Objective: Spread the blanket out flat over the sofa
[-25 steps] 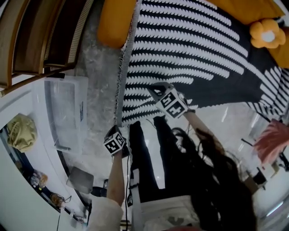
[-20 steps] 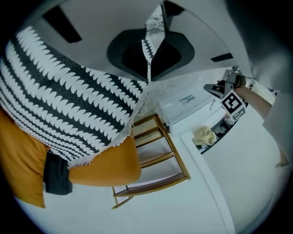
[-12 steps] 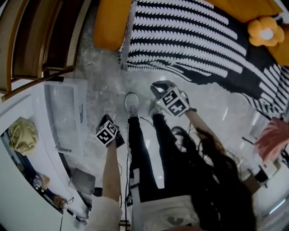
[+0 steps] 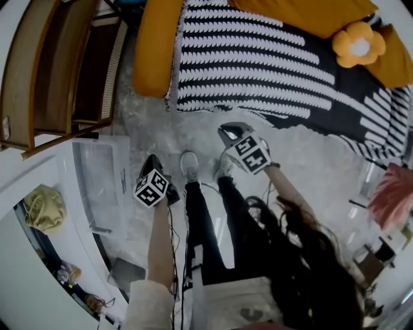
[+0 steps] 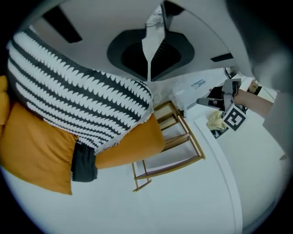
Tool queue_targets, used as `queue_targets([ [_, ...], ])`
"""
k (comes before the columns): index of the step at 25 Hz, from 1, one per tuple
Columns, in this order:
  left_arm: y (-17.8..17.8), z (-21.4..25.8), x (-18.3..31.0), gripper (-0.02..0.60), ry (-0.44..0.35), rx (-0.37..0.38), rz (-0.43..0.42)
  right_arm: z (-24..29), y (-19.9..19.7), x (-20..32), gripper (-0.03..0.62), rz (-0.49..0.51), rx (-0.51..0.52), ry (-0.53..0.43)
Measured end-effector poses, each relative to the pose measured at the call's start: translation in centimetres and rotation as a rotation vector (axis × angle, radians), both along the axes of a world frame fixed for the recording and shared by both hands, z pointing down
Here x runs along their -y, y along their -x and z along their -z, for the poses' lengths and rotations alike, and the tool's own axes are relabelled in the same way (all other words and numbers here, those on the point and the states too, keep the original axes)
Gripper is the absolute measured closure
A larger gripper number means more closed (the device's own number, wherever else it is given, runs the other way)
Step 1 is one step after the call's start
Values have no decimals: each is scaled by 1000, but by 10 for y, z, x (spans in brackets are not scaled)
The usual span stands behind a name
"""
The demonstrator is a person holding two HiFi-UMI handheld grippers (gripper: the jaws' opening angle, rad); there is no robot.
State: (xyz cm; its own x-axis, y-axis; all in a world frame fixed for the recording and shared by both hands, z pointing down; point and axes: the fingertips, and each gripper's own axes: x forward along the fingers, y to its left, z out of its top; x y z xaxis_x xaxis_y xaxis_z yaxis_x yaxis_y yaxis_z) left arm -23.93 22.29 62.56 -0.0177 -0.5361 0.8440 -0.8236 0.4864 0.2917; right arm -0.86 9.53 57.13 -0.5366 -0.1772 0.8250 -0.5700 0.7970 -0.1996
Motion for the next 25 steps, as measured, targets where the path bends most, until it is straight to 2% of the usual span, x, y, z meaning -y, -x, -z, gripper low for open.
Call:
queue_targets([
  [3, -1, 55, 61, 571, -132, 10, -46, 49, -3, 30, 577, -98, 46, -57],
  [7, -17, 153, 108, 571, -279, 32, -93, 136, -19, 44, 577, -212, 114, -131],
  [12, -43, 284, 163, 571, -479, 68, -141, 234, -50, 68, 582, -348, 188, -288],
  [15, -73, 374, 180, 571, -605, 110, -204, 309, -69, 76, 586, -401, 231, -394],
  [19, -121, 491, 186, 571, -772, 219, -344, 407, -102, 81, 586, -489, 320, -526],
  [25, -206, 616, 163, 574, -962, 341, -507, 510, -188, 53, 588, -695, 413, -690],
])
